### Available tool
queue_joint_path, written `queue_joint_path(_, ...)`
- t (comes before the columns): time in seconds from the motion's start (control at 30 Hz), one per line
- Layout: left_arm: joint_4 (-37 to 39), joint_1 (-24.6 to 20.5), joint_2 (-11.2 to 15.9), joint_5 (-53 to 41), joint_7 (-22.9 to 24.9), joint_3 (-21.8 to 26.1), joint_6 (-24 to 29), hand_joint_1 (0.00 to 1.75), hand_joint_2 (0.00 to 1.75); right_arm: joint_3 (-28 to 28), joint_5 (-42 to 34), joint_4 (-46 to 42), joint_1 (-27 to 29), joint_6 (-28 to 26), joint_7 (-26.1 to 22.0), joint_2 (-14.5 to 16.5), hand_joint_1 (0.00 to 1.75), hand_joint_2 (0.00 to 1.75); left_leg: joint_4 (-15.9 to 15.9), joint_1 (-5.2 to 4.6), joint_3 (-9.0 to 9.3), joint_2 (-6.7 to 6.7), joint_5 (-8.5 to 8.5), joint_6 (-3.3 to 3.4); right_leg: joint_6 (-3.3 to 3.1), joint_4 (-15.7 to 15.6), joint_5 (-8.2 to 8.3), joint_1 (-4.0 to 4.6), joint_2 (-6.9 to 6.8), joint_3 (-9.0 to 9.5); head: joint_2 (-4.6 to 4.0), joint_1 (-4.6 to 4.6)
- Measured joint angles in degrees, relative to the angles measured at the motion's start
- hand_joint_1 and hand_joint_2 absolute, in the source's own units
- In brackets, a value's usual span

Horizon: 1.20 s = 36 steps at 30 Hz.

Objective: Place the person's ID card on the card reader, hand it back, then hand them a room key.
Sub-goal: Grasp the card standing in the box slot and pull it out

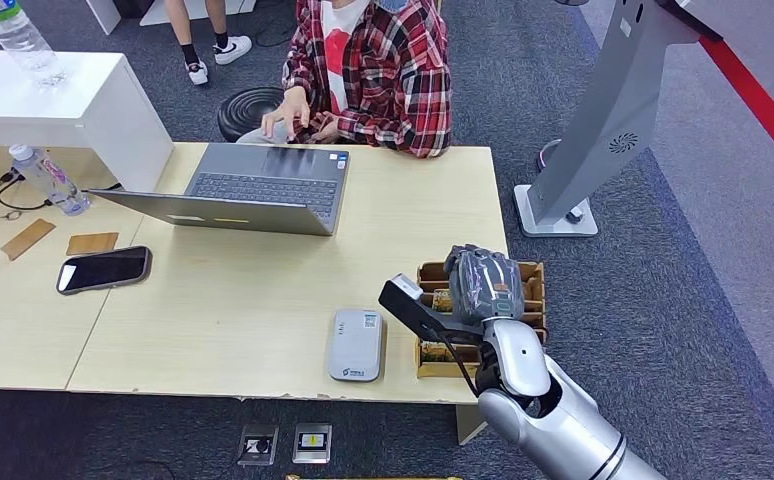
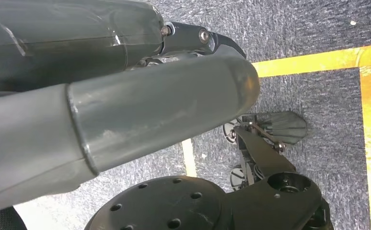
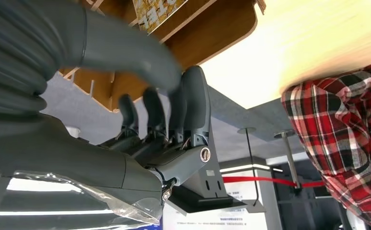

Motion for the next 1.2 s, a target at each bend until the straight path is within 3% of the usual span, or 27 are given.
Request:
queue_joint_path(0.17,0.0,0.0,0.0,0.0,0.0,0.0,0.0,0.00,0.00,0.0,0.0,0.4,0.0,0.0,0.1,0.0,0.67,1.75,0.0,0.00,0.00,0.00,0.00,0.00,0.00,0.0,0.00,0.00,0.00,0.00,0.00,0.00)
queue_joint_path(0.53,0.0,0.0,0.0,0.2,0.2,0.0,0.0,0.00,0.00,0.1,0.2,0.8,0.0,0.3,0.4,0.0,0.83,1.75,0.0,0.00,0.00,0.00,0.00,0.00,0.00,0.0,0.00,0.00,0.00,0.00,0.00,0.01)
queue_joint_path(0.87,0.0,0.0,0.0,0.3,0.2,0.0,0.0,0.00,0.00,1.1,0.4,0.9,0.4,1.6,-0.1,0.0,0.79,1.75,0.0,0.00,0.00,0.00,0.00,0.00,0.00,0.0,0.00,0.00,0.00,0.00,0.00,0.00)
queue_joint_path(1.2,0.0,0.0,0.0,0.3,0.2,0.0,0.0,0.00,0.00,2.1,-0.7,2.1,1.1,2.0,-1.3,0.5,0.89,1.75,0.0,0.00,0.00,0.00,0.00,0.00,0.00,0.0,0.00,0.00,0.00,0.00,0.00,0.00)
